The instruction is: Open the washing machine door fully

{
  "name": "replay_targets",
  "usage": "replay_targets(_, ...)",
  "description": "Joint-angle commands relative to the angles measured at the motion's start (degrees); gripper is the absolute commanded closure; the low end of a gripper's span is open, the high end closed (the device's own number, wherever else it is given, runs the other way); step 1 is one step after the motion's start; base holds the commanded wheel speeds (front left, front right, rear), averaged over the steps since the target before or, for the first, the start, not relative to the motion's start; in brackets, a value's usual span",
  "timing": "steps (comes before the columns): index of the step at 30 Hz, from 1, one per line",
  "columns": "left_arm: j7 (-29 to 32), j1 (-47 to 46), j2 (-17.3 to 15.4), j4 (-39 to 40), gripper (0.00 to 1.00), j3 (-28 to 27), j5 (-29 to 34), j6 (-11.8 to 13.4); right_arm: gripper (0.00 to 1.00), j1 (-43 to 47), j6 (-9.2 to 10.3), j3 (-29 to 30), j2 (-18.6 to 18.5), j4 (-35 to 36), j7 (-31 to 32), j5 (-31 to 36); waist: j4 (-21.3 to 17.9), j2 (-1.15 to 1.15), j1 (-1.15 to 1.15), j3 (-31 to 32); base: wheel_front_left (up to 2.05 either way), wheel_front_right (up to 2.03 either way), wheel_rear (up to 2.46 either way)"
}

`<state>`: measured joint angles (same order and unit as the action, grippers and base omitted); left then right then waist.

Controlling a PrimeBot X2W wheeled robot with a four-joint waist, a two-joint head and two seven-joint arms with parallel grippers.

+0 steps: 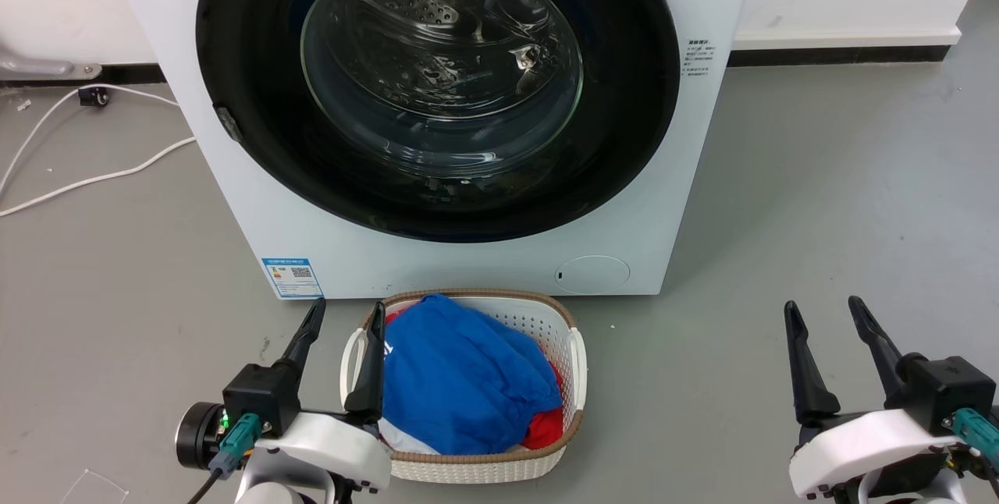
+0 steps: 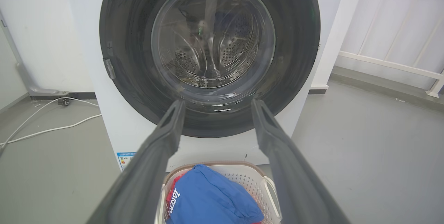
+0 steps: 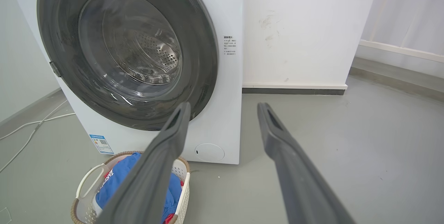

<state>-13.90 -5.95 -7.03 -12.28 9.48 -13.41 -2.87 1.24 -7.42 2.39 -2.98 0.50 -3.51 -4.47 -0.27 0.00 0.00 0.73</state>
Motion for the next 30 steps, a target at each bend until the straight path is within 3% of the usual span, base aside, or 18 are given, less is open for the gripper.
replay_targets(1,-0.5,0.45,0.07,-0.18,0.0,-0.18,0.86,-0.25,0.0,0.32,-0.11,0.03,0.16,0.15,-0.3,0.39,-0.03,0.0,0.0,-0.01,0.0,0.0,0.0)
replay_targets(3,-0.71,0.35,0.24,-0.37,0.0,-0.42,1.56,-0.49,0.0,0.28,-0.08,-0.01,0.17,0.05,-0.61,0.54,-0.07,0.0,0.0,-0.04,0.0,0.0,0.0)
replay_targets(4,-0.78,0.36,0.4,-0.58,0.0,-0.56,1.75,-0.6,0.16,0.26,-0.06,0.02,0.17,0.0,-0.69,0.45,-0.1,0.0,0.0,-0.03,0.0,0.0,0.0)
replay_targets(5,-0.91,0.41,0.6,-0.77,0.0,-0.73,1.86,-0.76,0.64,0.27,-0.06,0.02,0.17,-0.13,-0.64,0.37,-0.12,0.0,0.0,-0.01,0.0,0.0,0.0)
replay_targets(6,-1.06,0.4,0.65,-0.9,0.0,-0.87,2.26,-0.95,1.0,0.3,-0.06,-0.04,0.18,-0.24,-0.76,-0.24,-0.15,0.0,0.0,0.02,0.0,0.0,0.0)
replay_targets(11,-1.39,0.3,1.0,-1.38,0.0,-1.21,3.58,-1.23,1.0,0.34,-0.06,0.26,0.18,-0.8,-1.02,-1.79,-0.23,0.0,0.0,0.05,0.0,0.0,0.0)
replay_targets(15,-1.32,0.23,1.43,-1.89,0.0,-1.94,3.02,-1.57,1.0,-1.01,-0.07,2.49,0.16,-4.12,-1.6,-18.46,-0.34,0.0,0.0,0.1,0.0,0.0,0.0)
replay_targets(16,-1.32,0.23,1.43,-1.89,0.0,-1.94,3.02,-1.57,1.0,-1.01,-0.07,2.49,0.16,-4.12,-1.6,-18.46,-0.34,0.0,0.0,0.1,0.0,0.0,0.0)
replay_targets(17,-1.32,0.19,1.52,-1.98,0.0,-2.09,3.05,-1.59,1.0,-1.51,-0.07,3.08,0.17,-5.18,-1.63,-22.85,-0.36,0.0,0.0,0.08,0.0,0.0,0.0)
replay_targets(26,-1.32,-0.55,2.44,-2.08,0.0,-3.35,3.21,-1.88,1.0,-9.87,-0.08,9.44,0.14,-15.14,0.99,-67.78,-0.15,0.0,0.0,-0.59,0.0,0.0,0.0)
replay_targets(30,-1.32,-1.49,2.79,-1.19,0.0,-3.76,3.61,-1.76,1.0,-15.54,-0.08,14.3,-0.19,-20.15,5.87,-78.1,0.07,0.0,0.0,-1.95,0.0,0.0,0.0)
